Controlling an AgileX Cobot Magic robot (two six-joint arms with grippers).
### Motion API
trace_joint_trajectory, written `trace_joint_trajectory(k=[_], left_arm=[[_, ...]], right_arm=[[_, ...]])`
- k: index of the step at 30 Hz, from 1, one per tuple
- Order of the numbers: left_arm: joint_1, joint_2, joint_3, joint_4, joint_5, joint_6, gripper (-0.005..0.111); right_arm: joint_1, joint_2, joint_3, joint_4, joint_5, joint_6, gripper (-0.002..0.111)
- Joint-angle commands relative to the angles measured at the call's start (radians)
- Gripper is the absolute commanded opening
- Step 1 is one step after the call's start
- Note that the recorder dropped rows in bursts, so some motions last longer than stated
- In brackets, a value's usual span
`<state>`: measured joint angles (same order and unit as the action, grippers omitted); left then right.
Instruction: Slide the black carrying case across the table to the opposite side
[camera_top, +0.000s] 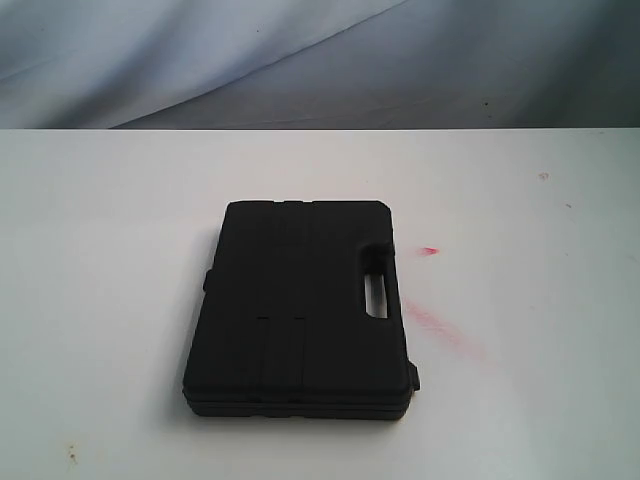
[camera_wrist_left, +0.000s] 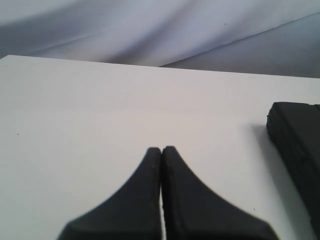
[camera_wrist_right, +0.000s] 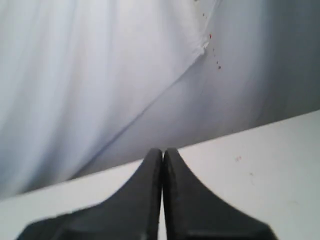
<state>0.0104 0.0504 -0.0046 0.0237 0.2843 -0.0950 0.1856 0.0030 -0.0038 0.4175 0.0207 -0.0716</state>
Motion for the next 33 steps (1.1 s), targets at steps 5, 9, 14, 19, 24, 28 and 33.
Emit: trace_joint_trajectory(k=[5,9,14,19,24,28,33], left_arm=[[0.003,-0.004,0.005,0.001,-0.004,-0.001,0.000],[0.003,-0.004,0.005,0.001,-0.004,-0.001,0.000],[0.003,-0.004,0.005,0.001,-0.004,-0.001,0.000],[0.003,-0.004,0.005,0.001,-0.004,-0.001,0.000],[0.003,-0.004,0.005,0.001,-0.004,-0.001,0.000],[0.003,-0.004,0.005,0.001,-0.004,-0.001,0.000],[0.003,-0.004,0.005,0.001,-0.004,-0.001,0.000]], right_arm=[[0.002,-0.003,0.004,0.167,-0.242,0.001,0.000],[0.002,-0.003,-0.005,-0.041,-0.252,-0.003,0.000],[0.002,-0.003,-0.109,-0.261,-0.205,-0.003,0.000],[0.002,-0.003,-0.240,-0.261,-0.082,-0.158,0.000],[0.002,-0.003,-0.318,-0.261,0.051,-0.267,0.000],[0.002,-0.003,-0.369,-0.261,0.123,-0.272,0.000],[0.002,0.039,-0.429,-0.261,0.201,-0.302,0.000]])
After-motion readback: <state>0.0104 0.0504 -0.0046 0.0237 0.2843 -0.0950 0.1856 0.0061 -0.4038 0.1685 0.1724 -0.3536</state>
